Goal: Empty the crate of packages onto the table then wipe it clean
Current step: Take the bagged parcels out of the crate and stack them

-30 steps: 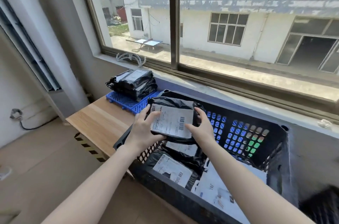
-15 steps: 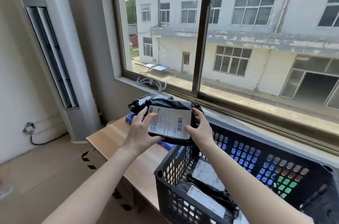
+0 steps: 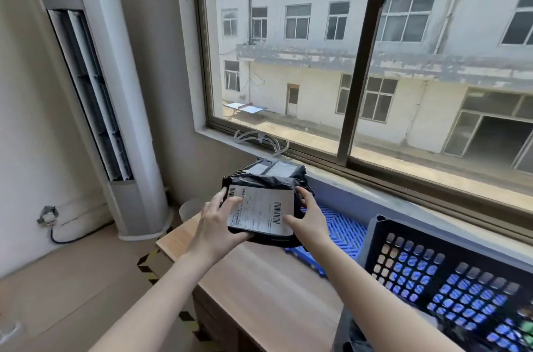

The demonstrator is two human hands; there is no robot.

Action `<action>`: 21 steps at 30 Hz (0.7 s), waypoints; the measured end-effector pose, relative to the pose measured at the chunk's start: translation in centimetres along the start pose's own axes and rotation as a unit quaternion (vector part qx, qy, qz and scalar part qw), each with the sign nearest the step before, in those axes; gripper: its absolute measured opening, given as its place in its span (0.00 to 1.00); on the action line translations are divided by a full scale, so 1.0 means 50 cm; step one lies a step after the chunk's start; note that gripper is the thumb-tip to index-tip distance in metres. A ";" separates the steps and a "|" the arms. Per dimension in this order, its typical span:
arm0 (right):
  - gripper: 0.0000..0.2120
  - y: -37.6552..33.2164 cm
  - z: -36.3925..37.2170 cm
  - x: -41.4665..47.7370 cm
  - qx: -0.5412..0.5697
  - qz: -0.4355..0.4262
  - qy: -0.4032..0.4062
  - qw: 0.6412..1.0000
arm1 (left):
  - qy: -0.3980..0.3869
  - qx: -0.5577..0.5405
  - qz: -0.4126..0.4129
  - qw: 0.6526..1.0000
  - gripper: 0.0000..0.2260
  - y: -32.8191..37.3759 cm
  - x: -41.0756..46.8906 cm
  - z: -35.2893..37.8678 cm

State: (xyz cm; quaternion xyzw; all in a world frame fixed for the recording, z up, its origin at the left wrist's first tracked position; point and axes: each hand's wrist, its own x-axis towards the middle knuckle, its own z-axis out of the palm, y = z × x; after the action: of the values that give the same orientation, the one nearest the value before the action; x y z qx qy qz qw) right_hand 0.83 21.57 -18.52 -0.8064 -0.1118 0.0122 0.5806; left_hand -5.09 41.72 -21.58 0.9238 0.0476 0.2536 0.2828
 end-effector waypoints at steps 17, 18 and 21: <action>0.33 0.072 0.077 0.463 0.013 0.079 0.070 0.994 | -0.119 -0.032 0.041 0.992 0.32 -0.177 0.489 0.183; 0.34 0.075 0.081 0.481 0.010 0.082 0.071 0.994 | -0.125 -0.035 0.041 0.991 0.32 -0.189 0.506 0.194; 0.35 0.087 0.101 0.532 0.000 0.091 0.066 0.994 | -0.135 -0.050 0.036 0.989 0.32 -0.225 0.557 0.220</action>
State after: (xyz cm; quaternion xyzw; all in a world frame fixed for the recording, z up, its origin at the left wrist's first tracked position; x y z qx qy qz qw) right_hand 26.73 30.13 -21.31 -0.8124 0.0007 0.0123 0.5830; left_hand 25.13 52.08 -23.25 0.9354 -0.0369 0.1382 0.3233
